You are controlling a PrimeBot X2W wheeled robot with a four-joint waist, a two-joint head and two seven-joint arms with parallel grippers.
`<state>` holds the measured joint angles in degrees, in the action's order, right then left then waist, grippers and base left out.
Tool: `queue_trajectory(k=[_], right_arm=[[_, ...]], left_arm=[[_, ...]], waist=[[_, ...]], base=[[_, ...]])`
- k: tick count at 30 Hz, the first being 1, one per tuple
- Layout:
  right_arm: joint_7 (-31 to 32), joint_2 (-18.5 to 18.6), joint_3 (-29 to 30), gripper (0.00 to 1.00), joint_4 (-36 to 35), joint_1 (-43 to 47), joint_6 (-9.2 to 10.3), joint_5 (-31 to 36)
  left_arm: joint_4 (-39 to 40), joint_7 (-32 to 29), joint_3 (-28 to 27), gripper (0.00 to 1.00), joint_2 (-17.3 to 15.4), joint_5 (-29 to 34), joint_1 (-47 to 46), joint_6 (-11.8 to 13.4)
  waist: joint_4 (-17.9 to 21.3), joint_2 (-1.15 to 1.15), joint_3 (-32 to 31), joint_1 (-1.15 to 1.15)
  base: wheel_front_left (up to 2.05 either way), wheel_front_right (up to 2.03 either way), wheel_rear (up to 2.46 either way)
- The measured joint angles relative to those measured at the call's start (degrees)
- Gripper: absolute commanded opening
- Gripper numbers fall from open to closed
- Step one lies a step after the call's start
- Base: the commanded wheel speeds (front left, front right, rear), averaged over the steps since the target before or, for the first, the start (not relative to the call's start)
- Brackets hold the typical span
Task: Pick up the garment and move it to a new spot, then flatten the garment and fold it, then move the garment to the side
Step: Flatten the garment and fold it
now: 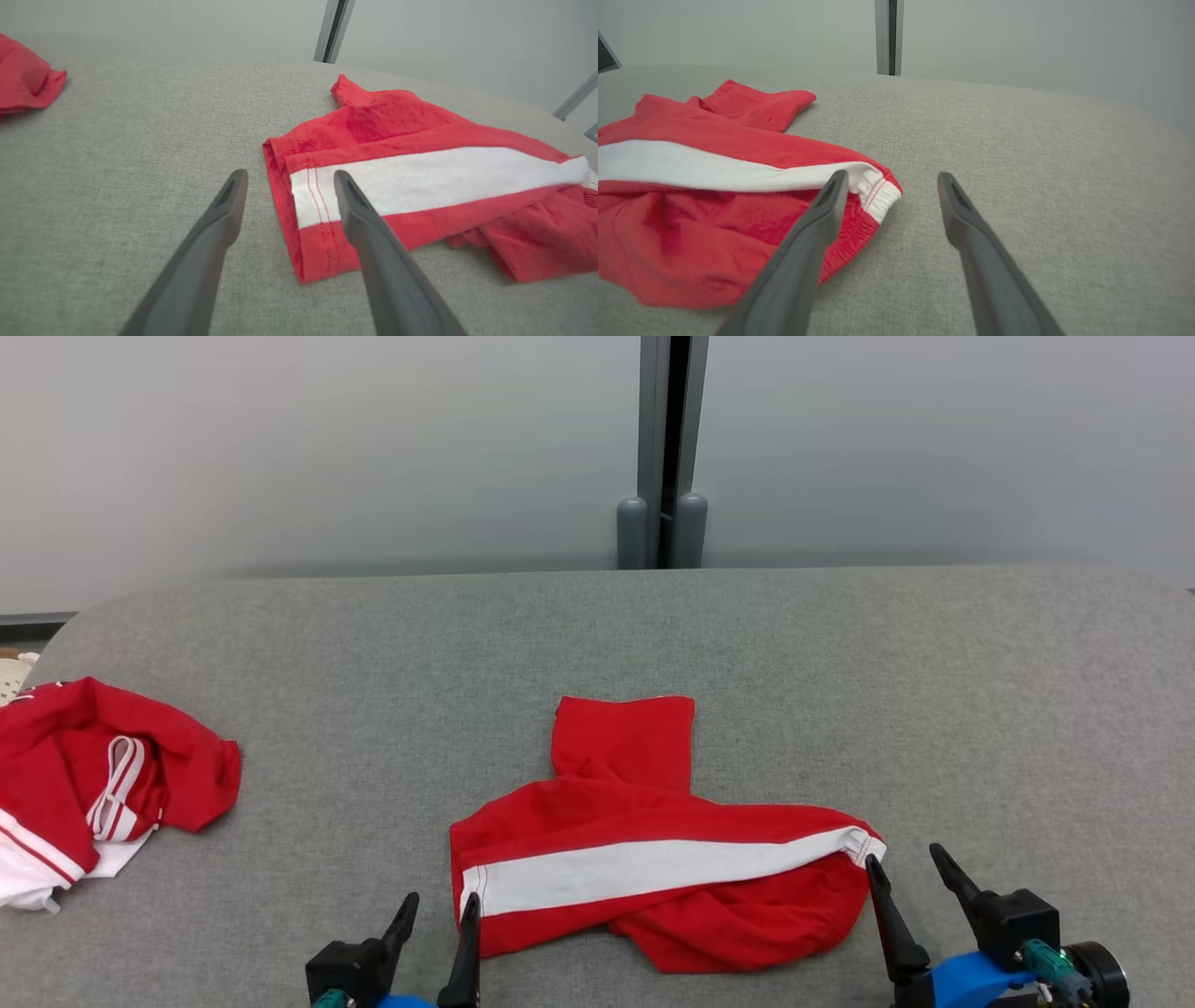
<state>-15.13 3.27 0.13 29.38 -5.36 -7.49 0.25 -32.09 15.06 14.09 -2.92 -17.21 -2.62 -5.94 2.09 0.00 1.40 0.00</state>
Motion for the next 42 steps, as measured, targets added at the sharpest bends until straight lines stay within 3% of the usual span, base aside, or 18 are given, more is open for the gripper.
queue_trajectory(k=[11, 18, 42], right_arm=[[0.00, -0.19, -1.66, 1.00, 0.63, -1.32, 0.00, -1.29], [0.00, -0.22, -2.08, 1.00, 0.42, -1.59, 0.00, -1.34], [0.00, -0.26, -2.07, 1.00, 1.25, -1.52, 0.00, -2.03]], left_arm=[[-10.25, 0.01, 6.80, 1.00, 0.02, -10.10, -5.24, -1.18], [-10.27, 0.18, 10.01, 1.00, 0.00, -13.25, -6.99, -1.20], [-3.33, 0.09, 8.68, 1.00, -0.08, -8.32, -4.91, -1.27]], waist=[[0.90, 0.00, 2.94, 0.00], [1.36, 0.00, 4.13, 0.01], [0.66, 0.00, 3.74, 0.01]], base=[[0.00, 0.00, 0.00], [0.00, 0.00, 0.00], [0.00, 0.00, 0.00]])
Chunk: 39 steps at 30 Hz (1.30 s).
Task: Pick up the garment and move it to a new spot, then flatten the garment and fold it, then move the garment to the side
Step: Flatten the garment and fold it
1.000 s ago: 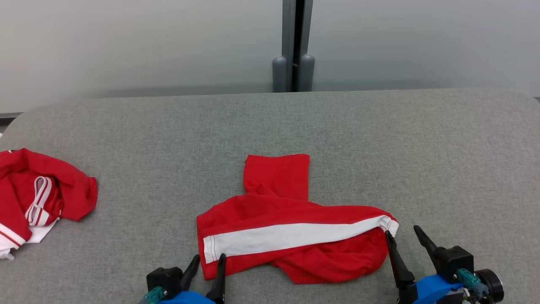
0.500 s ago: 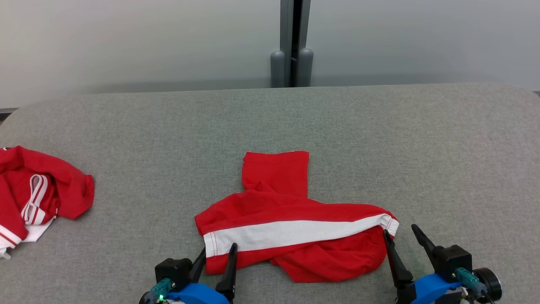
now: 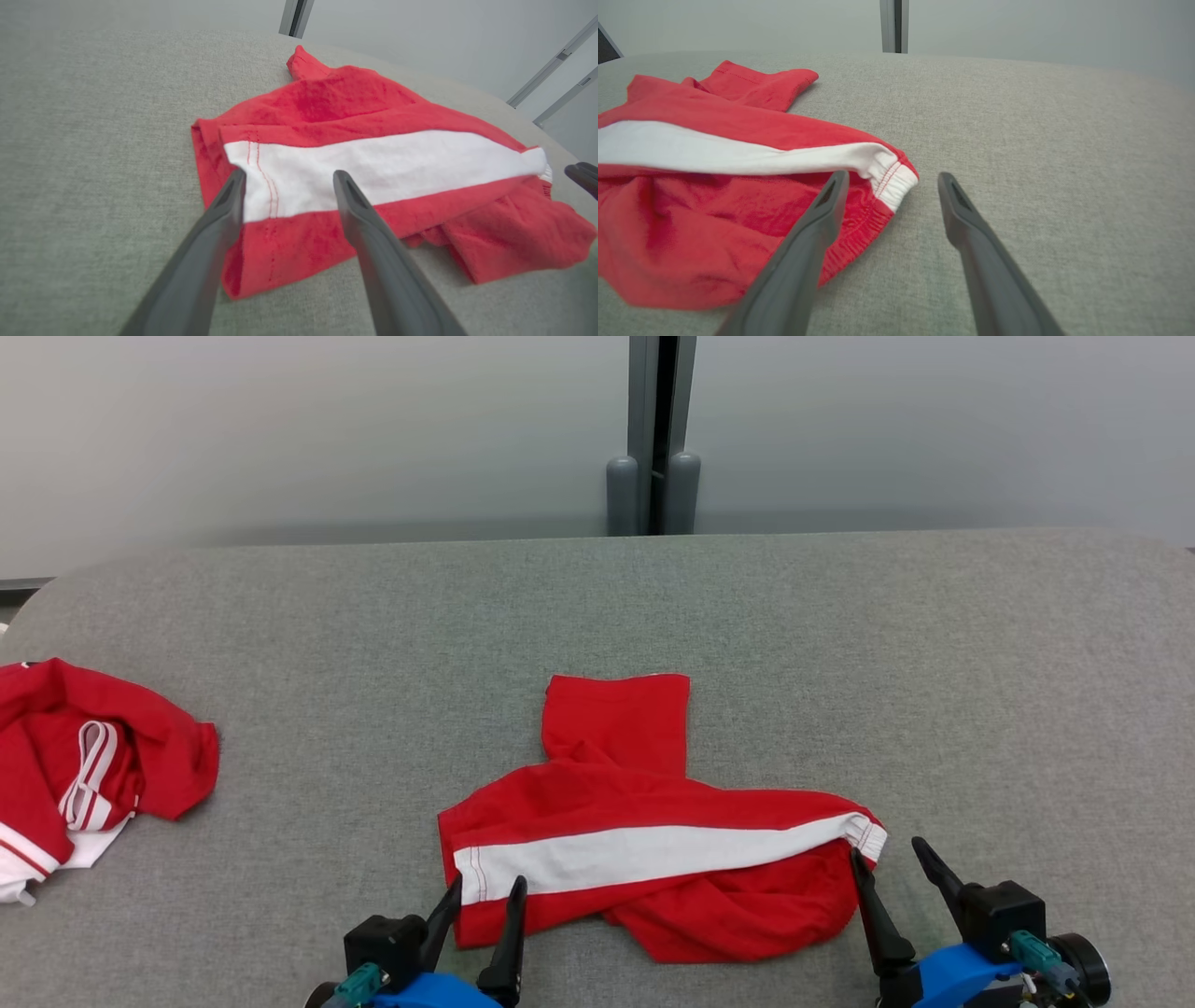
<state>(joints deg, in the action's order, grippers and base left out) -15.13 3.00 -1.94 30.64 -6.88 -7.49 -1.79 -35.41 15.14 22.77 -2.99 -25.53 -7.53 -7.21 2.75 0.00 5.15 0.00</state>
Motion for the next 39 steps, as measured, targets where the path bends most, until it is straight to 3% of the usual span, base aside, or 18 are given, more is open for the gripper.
queue_trajectory(k=[5, 6, 7, 10, 11, 12, 24, 39], right_arm=[[0.00, -0.01, -0.26, 1.00, 0.11, 0.01, 0.00, -0.42], [0.00, -0.01, -0.33, 1.00, 0.11, 0.01, 0.00, -0.43], [0.00, -0.01, -0.42, 1.00, 0.11, 0.01, 0.00, -0.45], [0.00, -0.02, -0.52, 1.00, 0.08, 0.00, 0.00, -0.51], [0.00, -0.02, -0.52, 1.00, 0.07, -0.01, 0.00, -0.51], [0.00, -0.02, -0.52, 1.00, 0.05, -0.02, 0.00, -0.51], [0.00, -0.03, 0.35, 1.00, 0.05, 0.02, 0.00, -3.16], [0.00, -0.10, -5.46, 1.00, 1.66, -1.17, 0.00, -18.19]], left_arm=[[0.00, 0.00, 0.35, 1.00, 0.03, -0.16, 0.36, 0.00], [-0.01, 0.00, 0.37, 0.92, 0.03, -0.20, 0.32, 0.00], [-0.02, 0.00, 0.38, 0.73, 0.03, -0.21, 0.25, 0.00], [-0.20, 0.00, 0.38, 0.32, 0.03, -0.31, -0.14, 0.00], [-0.53, 0.00, 0.33, 0.10, 0.05, -0.30, -0.38, 0.00], [-0.77, 0.00, 0.07, 0.00, 0.05, -0.26, -0.65, 0.00], [1.76, 0.00, -7.36, 0.00, 0.10, 4.01, 1.35, 0.00], [2.29, 0.00, -8.95, 0.00, 0.09, 5.38, 2.20, 0.00]], waist=[[-0.15, 0.00, -0.02, 0.00], [-0.15, 0.00, 0.00, 0.00], [-0.13, 0.00, 0.04, 0.00], [-0.03, 0.00, 0.20, 0.00], [0.01, 0.00, 0.25, -0.01], [0.06, 0.00, 0.30, 0.00], [-0.27, 0.00, 0.37, -0.01], [-1.50, 0.00, 1.05, -0.01]], base=[[0.00, 0.00, 0.00], [0.00, 0.00, 0.00], [0.00, 0.00, 0.00], [0.00, 0.00, 0.00], [0.00, 0.00, 0.00], [0.00, 0.00, 0.00], [0.00, 0.00, 0.00], [0.00, 0.00, 0.00]])
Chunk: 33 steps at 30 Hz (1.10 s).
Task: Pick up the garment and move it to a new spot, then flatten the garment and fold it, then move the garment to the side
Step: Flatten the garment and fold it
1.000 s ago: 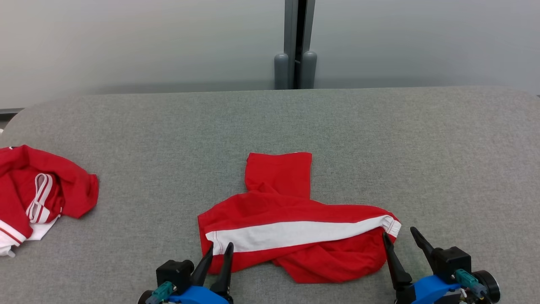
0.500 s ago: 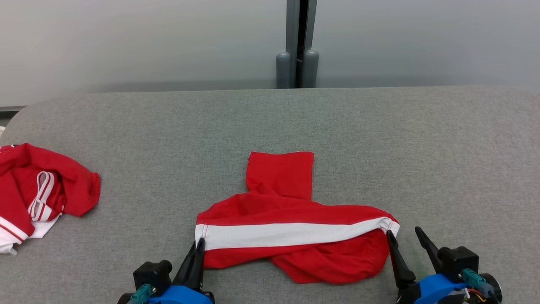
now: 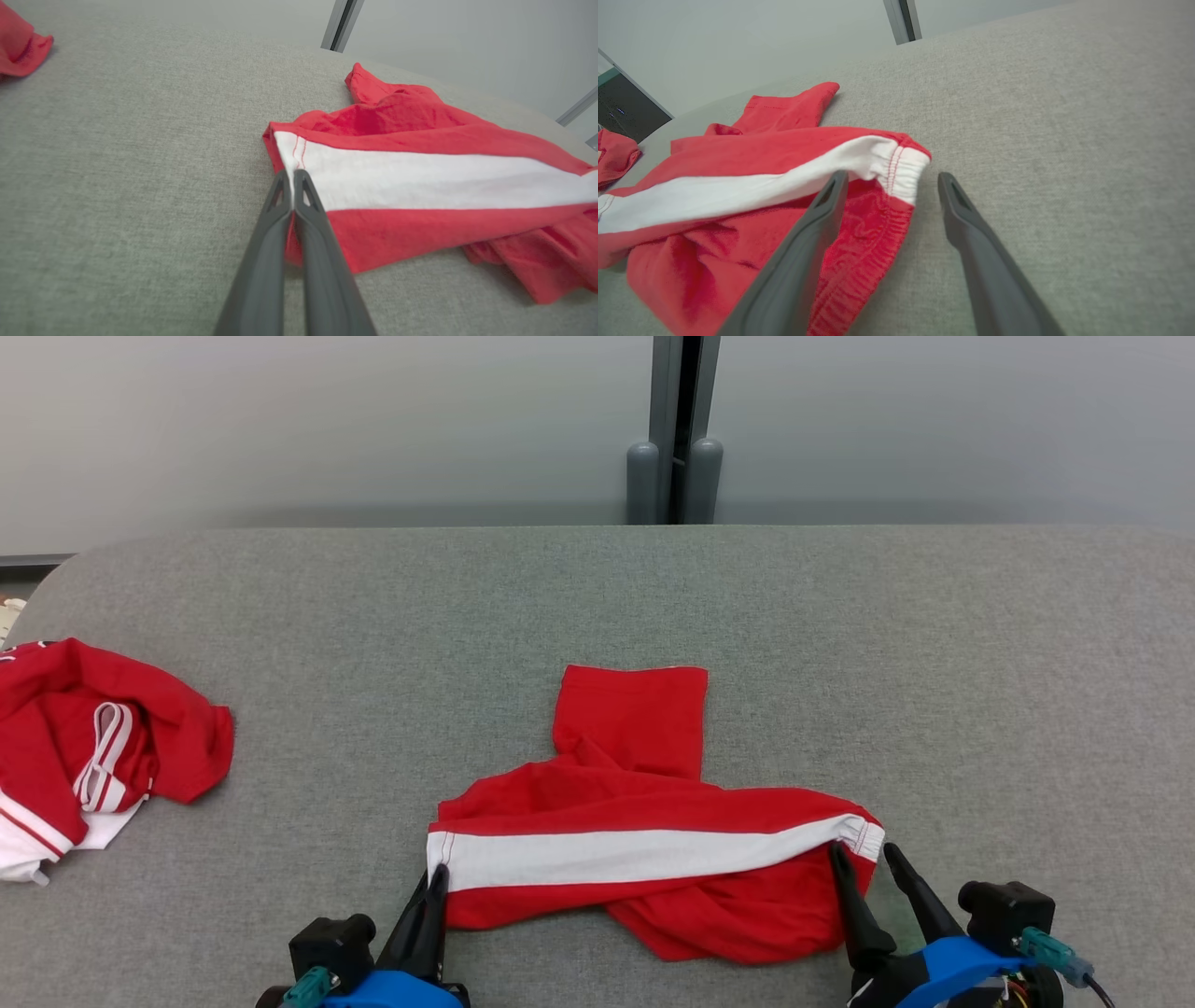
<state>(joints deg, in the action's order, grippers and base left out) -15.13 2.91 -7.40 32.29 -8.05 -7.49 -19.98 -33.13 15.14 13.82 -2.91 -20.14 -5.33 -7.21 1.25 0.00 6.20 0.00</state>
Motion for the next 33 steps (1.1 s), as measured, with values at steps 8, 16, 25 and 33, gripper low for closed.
queue_trajectory(k=[8, 16, 25, 33], right_arm=[[0.00, 0.47, -0.68, 1.00, 1.94, -1.03, 0.00, -5.94], [0.00, 1.08, -2.13, 0.47, 3.00, -2.61, 0.00, -6.76], [0.01, 1.10, -1.19, 0.00, 0.74, -3.20, 0.00, -6.25], [0.00, 2.00, -0.67, 0.00, -4.83, -2.46, 0.00, -5.12]], left_arm=[[-0.49, 0.00, 0.04, 0.00, 0.00, 0.51, 0.00, 0.00], [-0.77, 0.00, 0.11, 0.00, 0.00, 0.67, -0.05, 0.00], [-0.08, 0.00, 0.05, 0.00, 0.00, 0.71, -0.42, 0.00], [6.00, 0.00, -0.71, 0.00, -0.01, 1.08, -1.66, -0.01]], waist=[[0.00, 0.00, 0.31, 0.00], [-0.11, 0.00, 0.88, 0.00], [-0.03, 0.00, 1.00, 0.00], [0.25, 0.00, -1.83, 0.00]], base=[[0.00, 0.00, 0.00], [0.00, 0.00, 0.00], [0.00, 0.00, 0.00], [0.00, 0.00, 0.00]])
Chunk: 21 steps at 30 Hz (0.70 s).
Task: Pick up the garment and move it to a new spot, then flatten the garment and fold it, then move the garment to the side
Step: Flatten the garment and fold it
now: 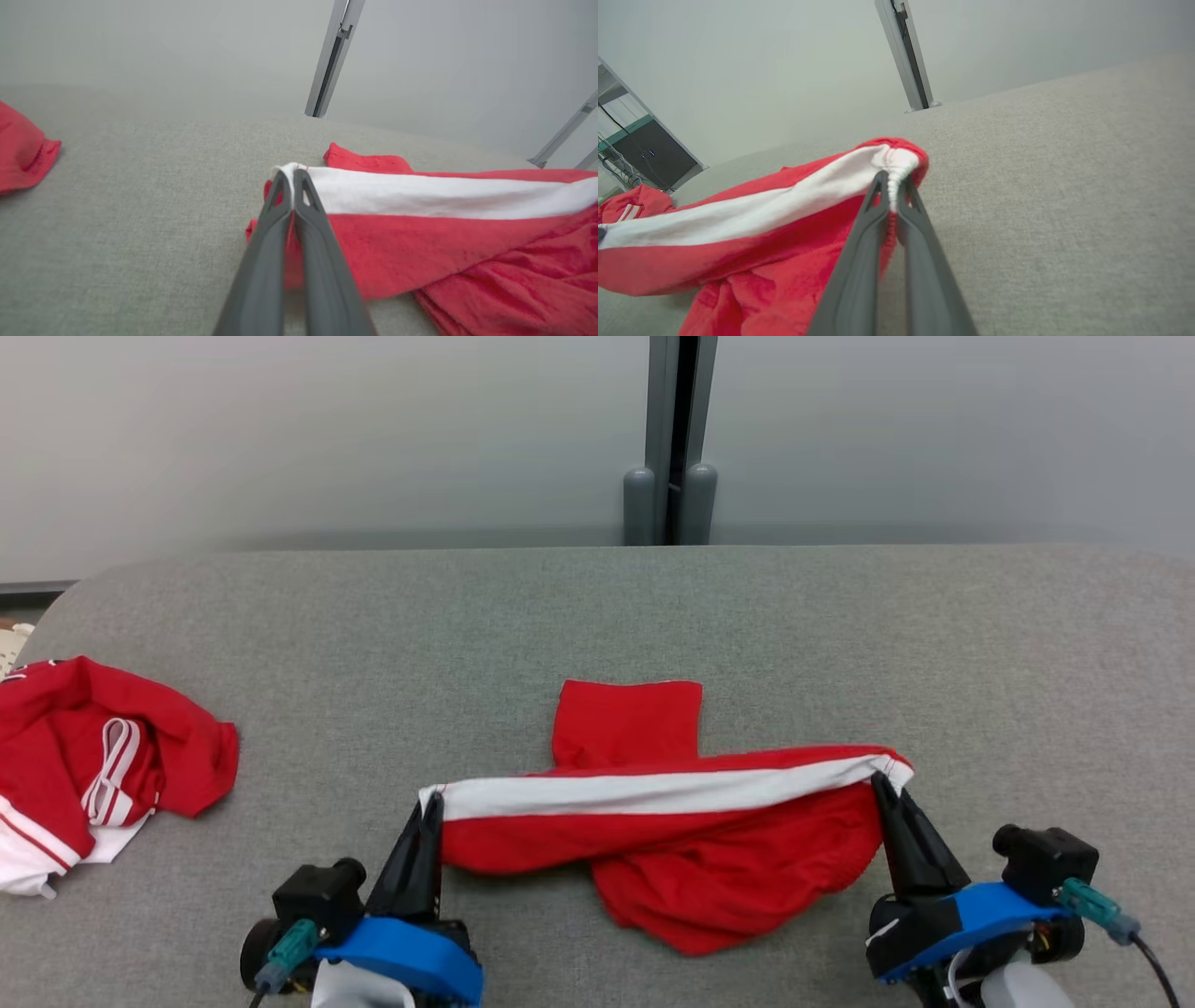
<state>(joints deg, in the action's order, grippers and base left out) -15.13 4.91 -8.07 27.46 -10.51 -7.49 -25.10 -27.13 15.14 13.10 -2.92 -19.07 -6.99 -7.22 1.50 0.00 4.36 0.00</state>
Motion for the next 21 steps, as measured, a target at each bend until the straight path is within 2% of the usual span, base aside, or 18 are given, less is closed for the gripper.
queue_trajectory(k=[4, 11, 15, 21], right_arm=[[0.01, 2.05, -0.83, 0.00, -4.45, -1.86, 0.00, -0.40], [0.00, 9.23, -5.86, 0.00, -10.66, -11.82, 0.00, -1.27], [0.01, 13.78, -9.81, 0.00, -9.25, -20.56, 0.00, -1.46], [0.43, 15.79, -13.76, 0.00, -2.47, -36.01, -0.01, -0.42]], left_arm=[[4.67, 0.00, -0.02, 0.00, -0.85, 0.51, -3.13, 0.00], [10.84, 0.00, 0.13, 0.00, -7.17, 0.41, -15.48, 0.00], [9.85, 0.00, 1.01, 0.00, -10.45, -0.34, -24.99, -0.22], [3.46, 0.00, 2.80, 0.00, -12.46, -1.32, -38.15, -0.22]], waist=[[0.73, 0.00, -1.23, 0.00], [1.82, 0.00, -0.89, 0.00], [2.10, 0.00, 1.03, 0.00], [2.87, 0.00, 6.17, 0.02]], base=[[0.00, 0.00, 0.00], [0.00, 0.00, 0.00], [0.00, 0.00, 0.00], [0.00, 0.00, 0.00]])
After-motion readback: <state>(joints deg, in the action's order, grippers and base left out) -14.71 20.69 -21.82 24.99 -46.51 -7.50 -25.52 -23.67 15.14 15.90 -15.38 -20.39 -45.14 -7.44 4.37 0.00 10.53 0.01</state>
